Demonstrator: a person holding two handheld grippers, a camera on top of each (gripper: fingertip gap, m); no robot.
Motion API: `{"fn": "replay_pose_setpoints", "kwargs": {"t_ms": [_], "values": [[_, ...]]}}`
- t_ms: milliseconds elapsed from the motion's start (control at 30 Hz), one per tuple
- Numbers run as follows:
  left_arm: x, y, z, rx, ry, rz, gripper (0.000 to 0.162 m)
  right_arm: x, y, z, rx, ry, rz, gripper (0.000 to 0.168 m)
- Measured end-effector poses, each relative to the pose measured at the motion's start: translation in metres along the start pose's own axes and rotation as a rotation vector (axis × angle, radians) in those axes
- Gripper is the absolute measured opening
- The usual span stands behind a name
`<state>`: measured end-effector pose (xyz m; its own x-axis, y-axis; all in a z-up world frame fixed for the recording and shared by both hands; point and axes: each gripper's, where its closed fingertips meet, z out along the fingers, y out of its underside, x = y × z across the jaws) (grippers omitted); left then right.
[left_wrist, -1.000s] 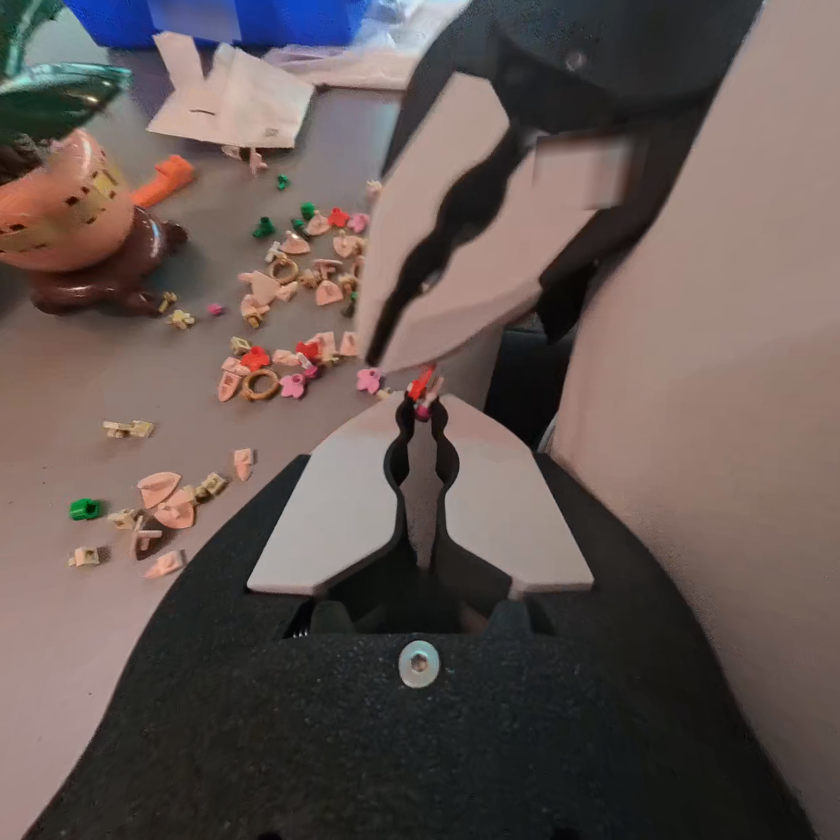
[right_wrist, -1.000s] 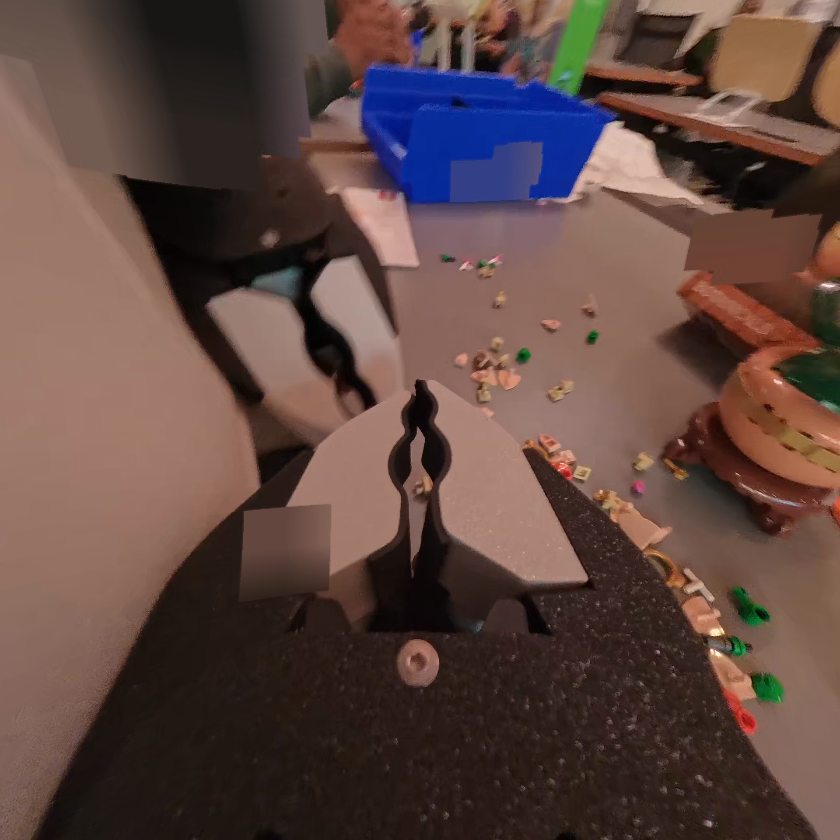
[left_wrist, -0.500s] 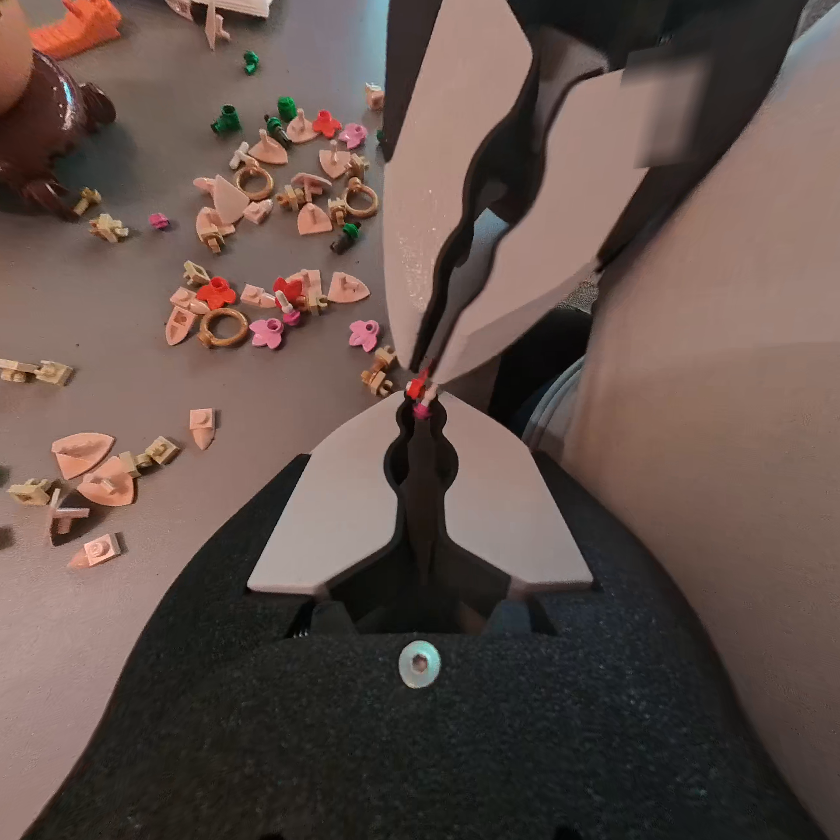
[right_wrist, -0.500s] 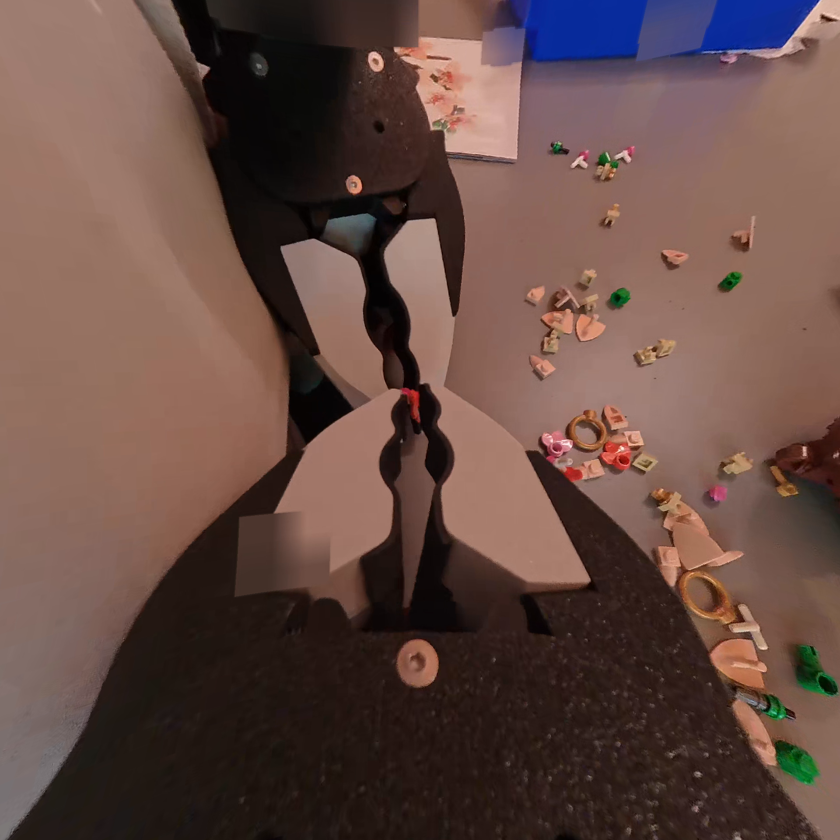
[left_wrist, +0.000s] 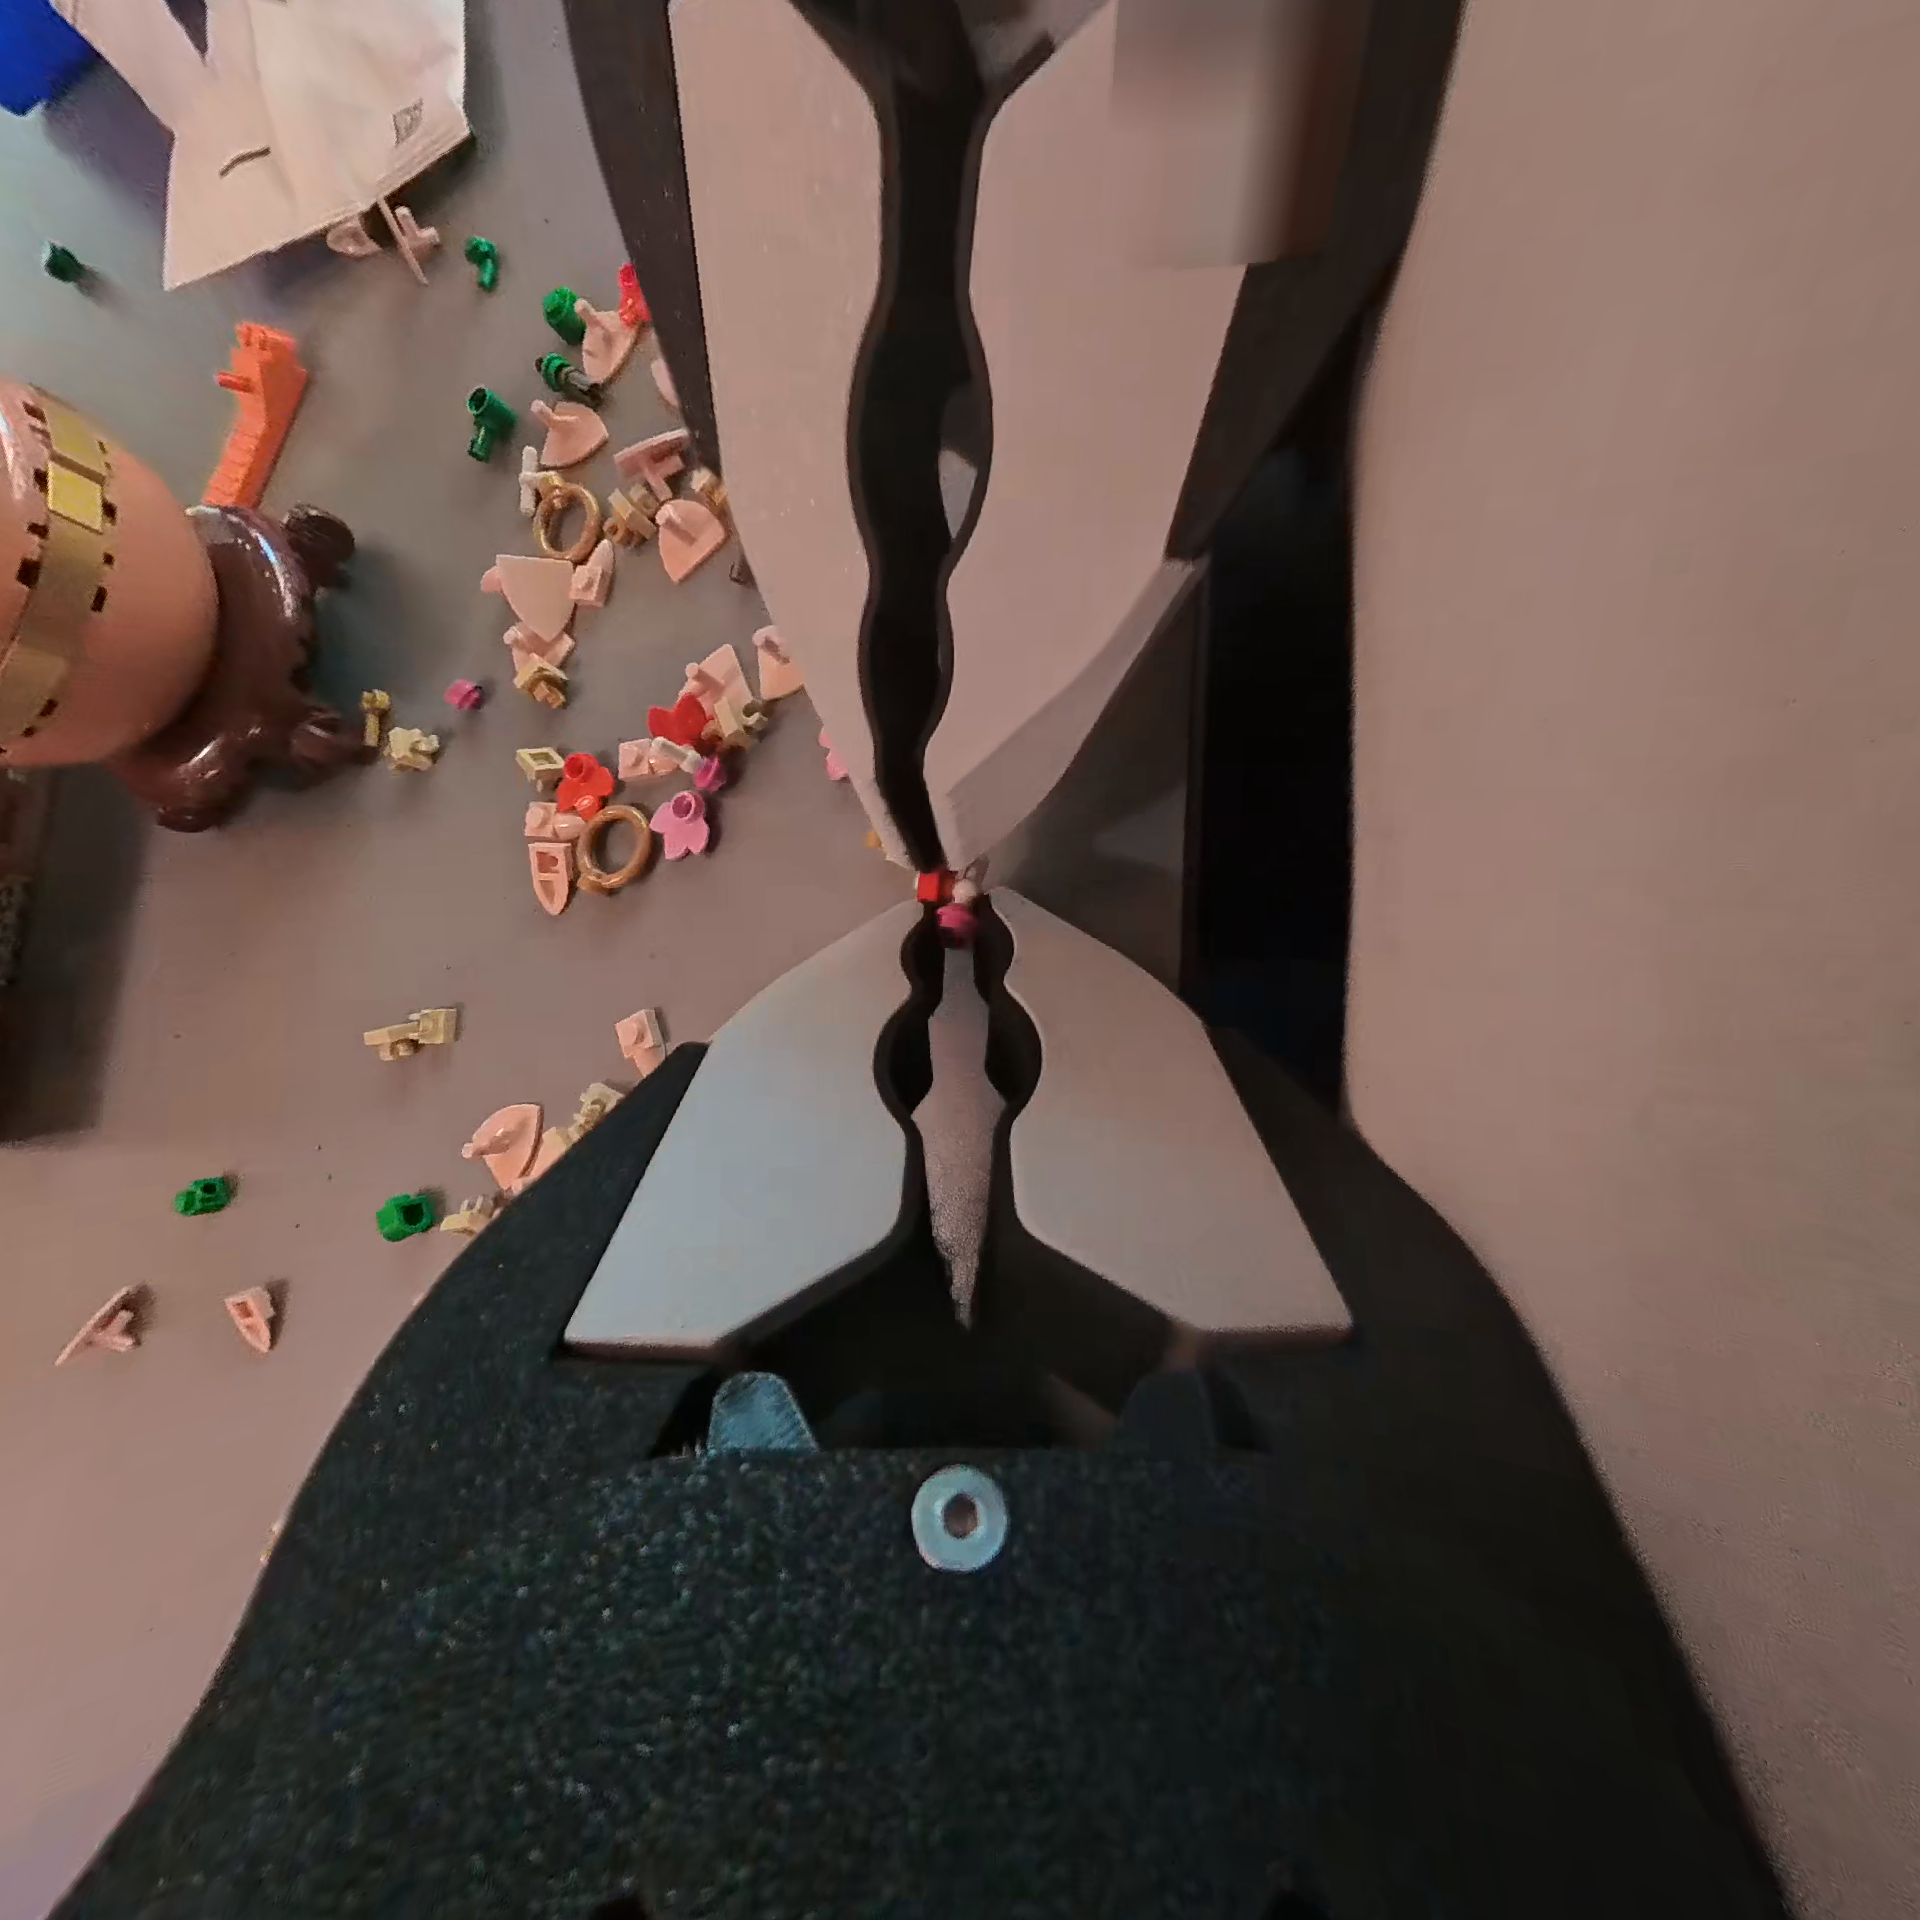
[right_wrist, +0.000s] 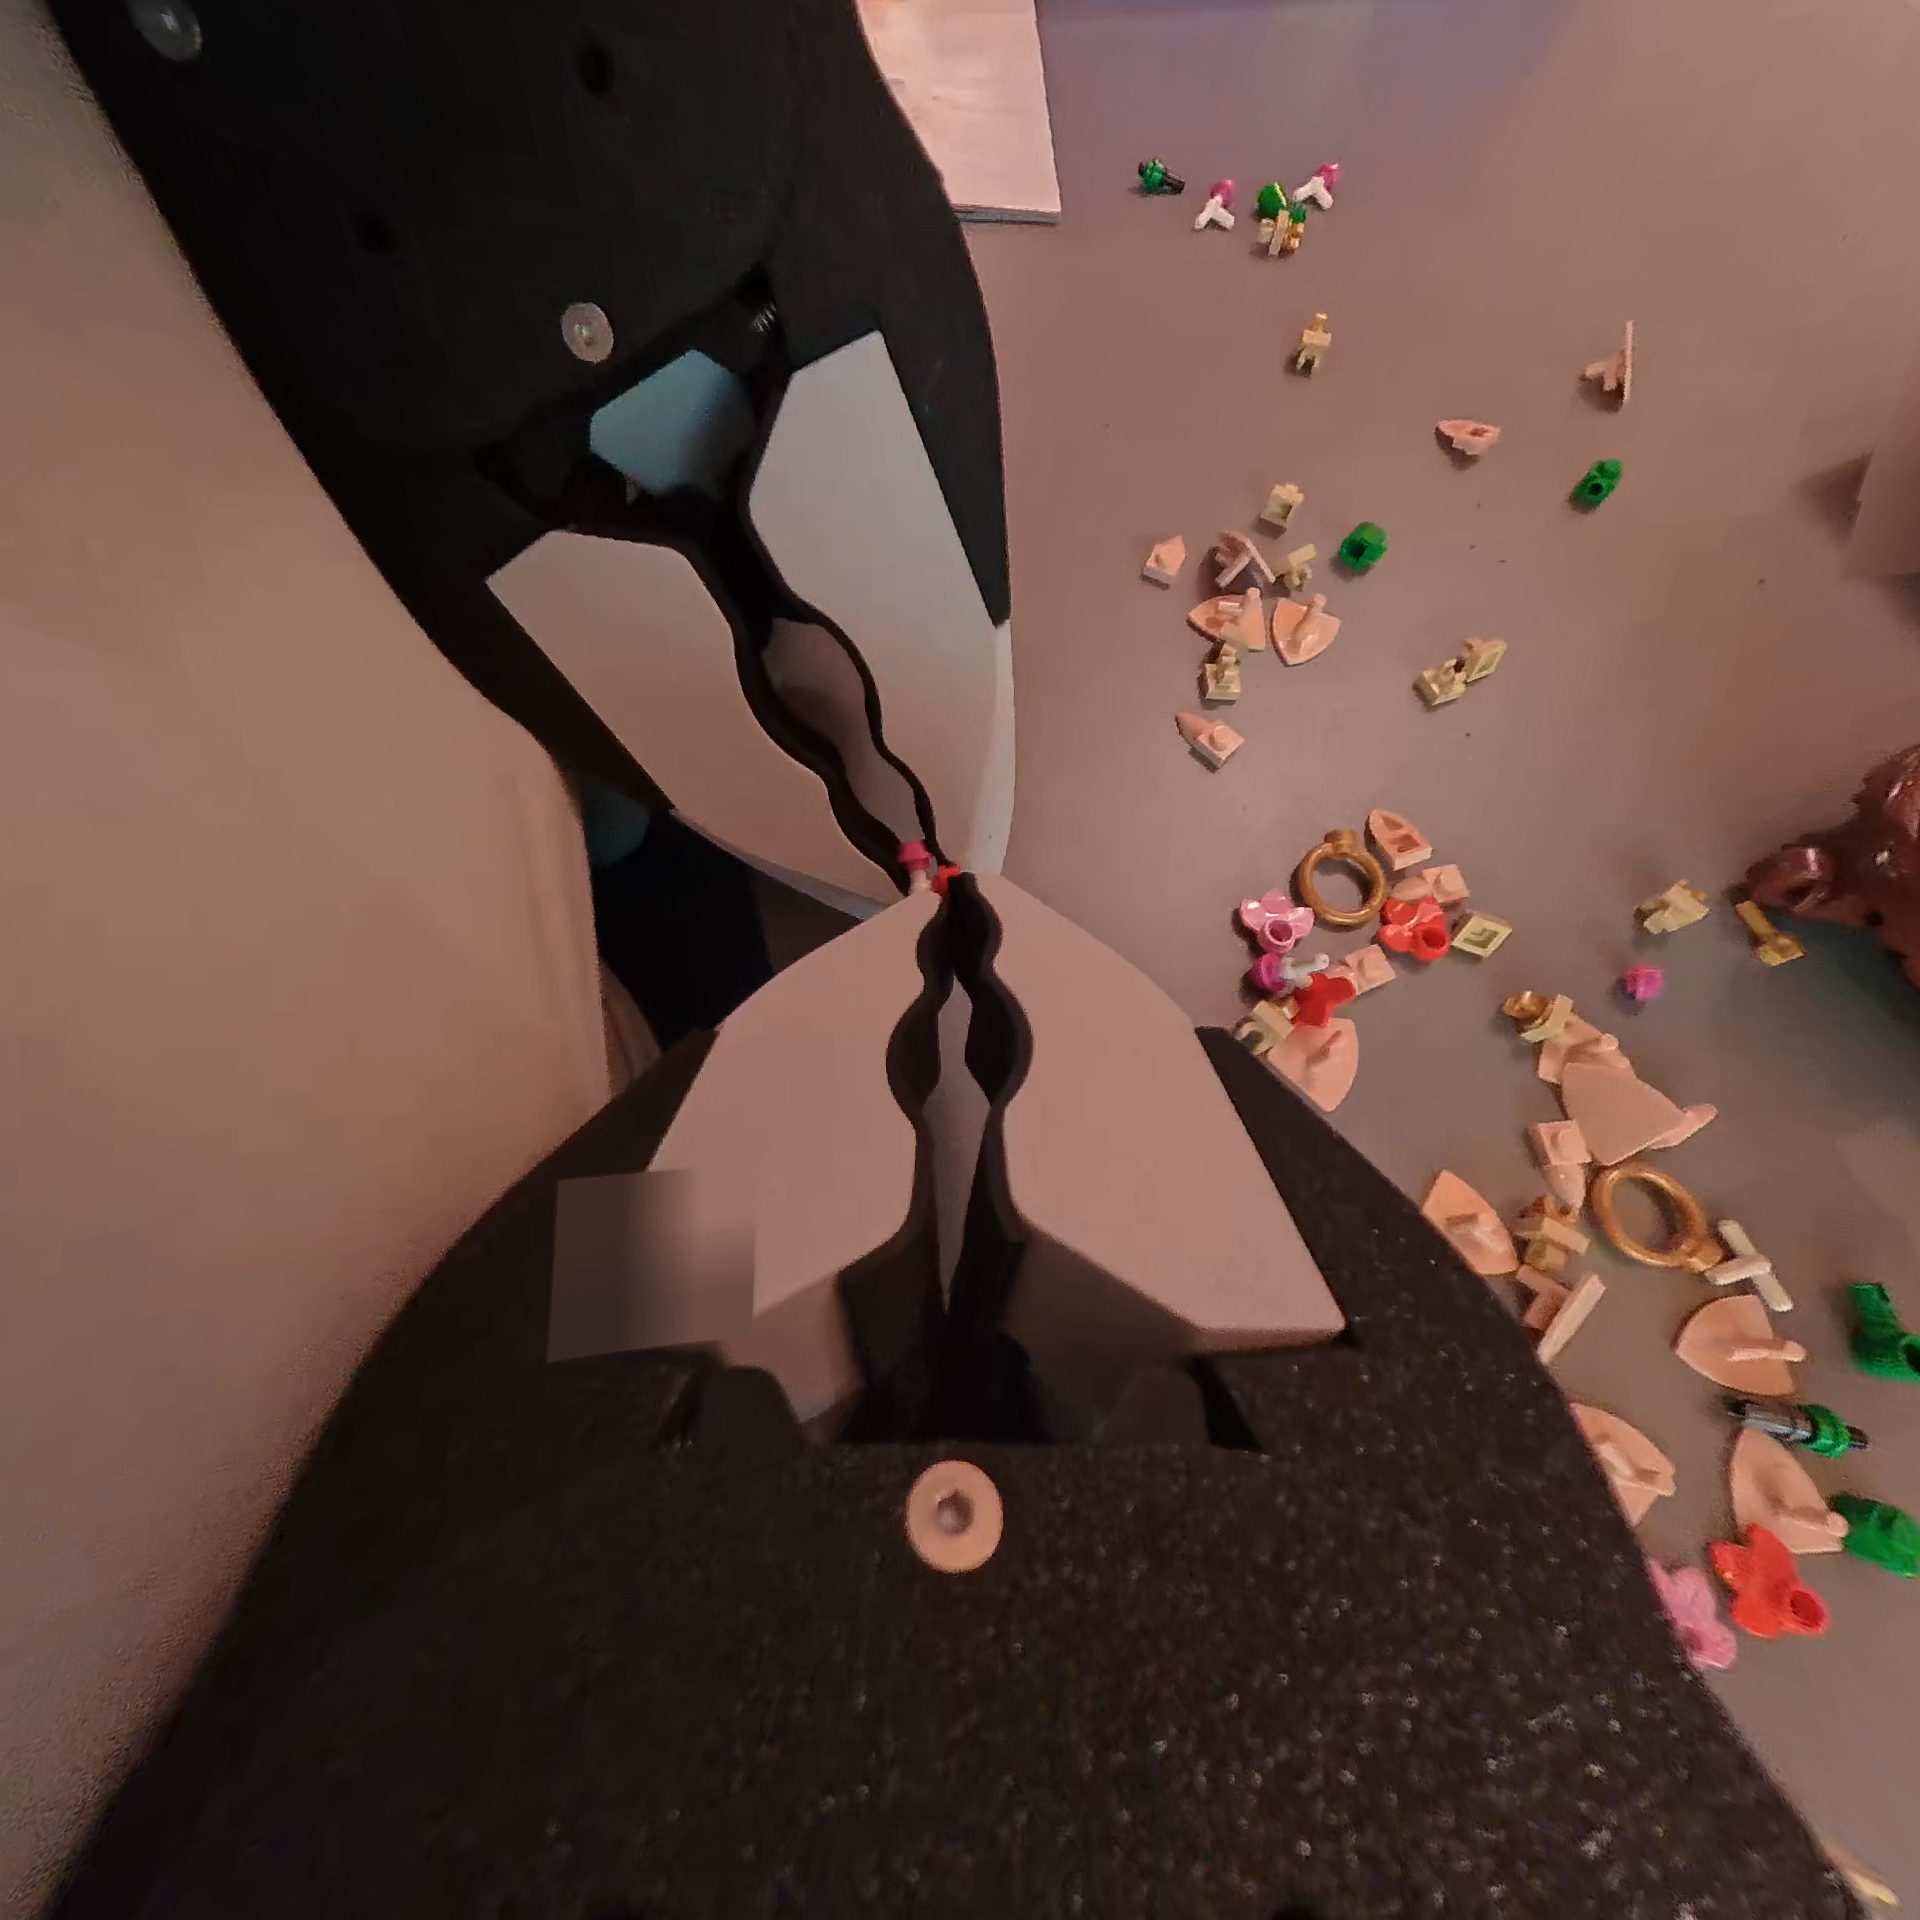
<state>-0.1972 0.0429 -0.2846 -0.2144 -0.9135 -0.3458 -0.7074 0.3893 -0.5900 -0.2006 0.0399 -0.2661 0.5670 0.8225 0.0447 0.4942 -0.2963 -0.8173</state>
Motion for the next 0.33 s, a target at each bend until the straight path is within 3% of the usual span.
{"fn": "replay_pose_setpoints", "kwargs": {"t_ms": [333], "values": [[-0.001, 0.0054, -0.0034, -0.023, 0.037, 0.068, 0.005, 0.0016, -0.0021, 0.0057, -0.019, 0.04, 0.003, 0.0]]}}
